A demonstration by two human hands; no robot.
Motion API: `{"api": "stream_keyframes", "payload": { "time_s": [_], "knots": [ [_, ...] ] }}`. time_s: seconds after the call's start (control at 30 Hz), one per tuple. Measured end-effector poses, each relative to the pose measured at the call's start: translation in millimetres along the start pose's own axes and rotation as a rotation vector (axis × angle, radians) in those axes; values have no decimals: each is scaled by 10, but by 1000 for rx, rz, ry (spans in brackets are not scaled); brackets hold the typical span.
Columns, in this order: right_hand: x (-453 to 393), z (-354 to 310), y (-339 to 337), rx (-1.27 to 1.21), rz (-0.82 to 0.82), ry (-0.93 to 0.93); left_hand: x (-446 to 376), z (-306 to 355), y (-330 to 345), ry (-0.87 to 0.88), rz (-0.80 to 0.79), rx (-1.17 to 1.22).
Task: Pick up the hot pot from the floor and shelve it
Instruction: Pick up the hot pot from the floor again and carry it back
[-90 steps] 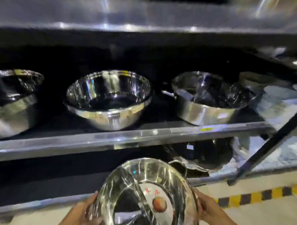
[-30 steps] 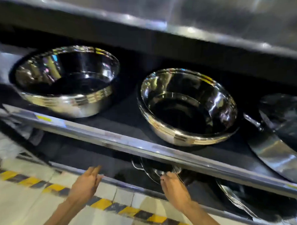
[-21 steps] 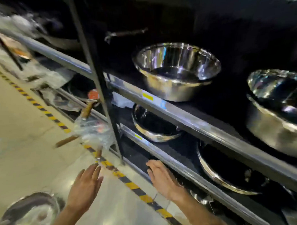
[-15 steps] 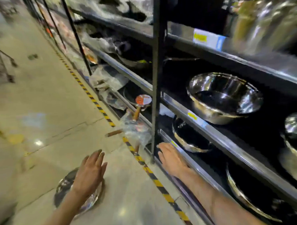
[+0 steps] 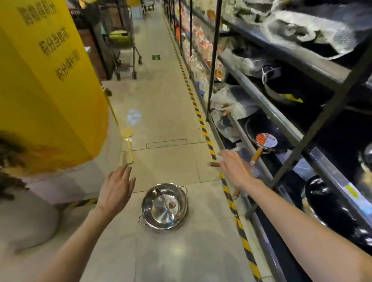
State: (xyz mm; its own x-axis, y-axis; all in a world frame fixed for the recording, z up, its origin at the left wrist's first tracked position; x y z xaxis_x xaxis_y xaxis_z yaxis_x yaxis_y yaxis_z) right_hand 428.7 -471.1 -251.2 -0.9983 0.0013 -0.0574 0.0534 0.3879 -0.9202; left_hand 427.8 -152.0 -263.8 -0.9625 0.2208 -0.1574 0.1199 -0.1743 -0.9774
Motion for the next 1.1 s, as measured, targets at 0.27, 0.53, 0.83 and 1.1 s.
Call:
{"api": "stream_keyframes", "payload": {
  "time_s": [0.27,0.53,0.83,1.1],
  "knots": [
    [-577,-322,523,45,-77,-68,-231,-628,54,-52,-27,19],
    [-1383,-161,1203,43,-150,-77,-796,-1033,460,-102,-42,20],
    [-2181,643,2943,57,-272,30,-1464,-1602,2186,-159,-144,37],
    [-2389,1317,5311,96,-419,80,-1342,-2452,4692,-241,-247,75]
  ]
}}
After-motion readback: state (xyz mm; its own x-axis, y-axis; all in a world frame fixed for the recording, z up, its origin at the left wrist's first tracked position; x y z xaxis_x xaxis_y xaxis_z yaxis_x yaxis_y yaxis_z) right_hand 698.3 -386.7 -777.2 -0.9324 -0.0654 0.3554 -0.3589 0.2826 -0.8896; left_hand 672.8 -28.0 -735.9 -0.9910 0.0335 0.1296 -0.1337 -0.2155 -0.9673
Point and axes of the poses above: each hand's wrist, its own x-axis away from the middle knuckle, its own y-axis out of the palm, z = x × y, the point moved 8 cm from there along -x, towards the middle knuckle, and after that the axes turned 3 degrees about x, right-handed, at the moved point
